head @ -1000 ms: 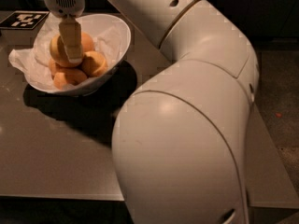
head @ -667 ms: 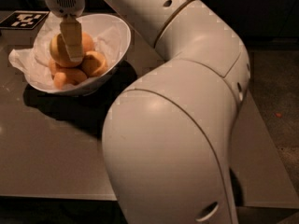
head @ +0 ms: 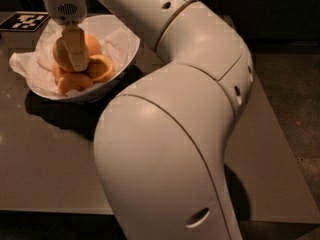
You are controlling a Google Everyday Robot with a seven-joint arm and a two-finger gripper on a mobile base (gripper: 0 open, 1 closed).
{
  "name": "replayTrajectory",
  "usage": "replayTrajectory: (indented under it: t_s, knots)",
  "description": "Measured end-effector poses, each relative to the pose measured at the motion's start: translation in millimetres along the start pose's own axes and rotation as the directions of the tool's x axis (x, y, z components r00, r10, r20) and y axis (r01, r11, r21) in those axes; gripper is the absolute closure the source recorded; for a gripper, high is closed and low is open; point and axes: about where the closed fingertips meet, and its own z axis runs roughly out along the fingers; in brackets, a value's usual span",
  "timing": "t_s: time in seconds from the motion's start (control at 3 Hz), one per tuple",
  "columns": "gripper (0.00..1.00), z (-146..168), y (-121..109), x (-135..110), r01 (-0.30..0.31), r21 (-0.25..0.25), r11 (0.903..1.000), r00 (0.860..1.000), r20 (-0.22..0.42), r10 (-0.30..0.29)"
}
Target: Pick orange from white bowl
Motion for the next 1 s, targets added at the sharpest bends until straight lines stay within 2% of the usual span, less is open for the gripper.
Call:
replayTrajectory:
  t_s: [0.33,1.0]
  knots:
    - [0.40,1.8,-9.5,-4.8,-0.001,0.034,0.9994,1.000,0.019,0.000]
    - [0.87,5.0,-18.4,-9.8,-0.002,0.065,0.9979,0.999,0.036,-0.001]
